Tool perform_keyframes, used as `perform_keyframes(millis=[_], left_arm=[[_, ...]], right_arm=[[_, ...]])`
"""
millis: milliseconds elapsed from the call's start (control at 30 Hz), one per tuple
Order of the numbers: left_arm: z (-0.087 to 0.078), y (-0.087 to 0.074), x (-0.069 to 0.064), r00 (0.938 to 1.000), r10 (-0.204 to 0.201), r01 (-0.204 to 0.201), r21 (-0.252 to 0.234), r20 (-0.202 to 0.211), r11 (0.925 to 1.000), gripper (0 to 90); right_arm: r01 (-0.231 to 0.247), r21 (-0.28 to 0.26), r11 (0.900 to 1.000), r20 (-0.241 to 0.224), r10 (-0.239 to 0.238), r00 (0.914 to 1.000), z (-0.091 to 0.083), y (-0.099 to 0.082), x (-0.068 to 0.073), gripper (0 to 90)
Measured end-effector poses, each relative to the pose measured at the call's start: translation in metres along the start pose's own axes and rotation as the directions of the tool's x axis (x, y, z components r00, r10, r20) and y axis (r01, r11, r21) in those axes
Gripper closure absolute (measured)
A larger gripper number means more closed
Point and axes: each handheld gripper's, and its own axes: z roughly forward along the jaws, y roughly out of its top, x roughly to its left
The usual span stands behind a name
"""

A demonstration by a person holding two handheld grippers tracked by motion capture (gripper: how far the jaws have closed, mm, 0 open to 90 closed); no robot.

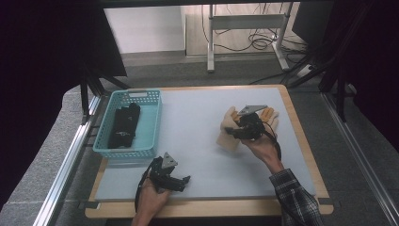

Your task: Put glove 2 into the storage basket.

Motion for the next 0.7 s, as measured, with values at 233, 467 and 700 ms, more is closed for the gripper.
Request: perform_keyframes(millis=[233, 467, 700], left_arm=[[0.000, 0.000, 0.000, 1.0000, 0.001, -0.001, -0.001, -0.002, 1.0000, 1.8], [0.000, 0.000, 0.000, 1.0000, -0.002, 0.002, -0.004, -0.003, 1.0000, 1.8], [0.000, 0.000, 0.000, 1.0000, -0.001, 0.001, -0.003, -0.004, 1.0000, 1.9]], right_arm=[[0.110, -0.006, 0.9939, -0.145, -0.109, 0.9834, -0.010, -0.004, 0.045, 53.0], [0.190, 0.036, 0.9811, -0.216, -0.178, 0.9601, 0.010, -0.030, 0.076, 51.5], [0.145, 0.046, 0.9883, -0.213, -0.132, 0.9681, 0.019, -0.044, 0.078, 30.8]])
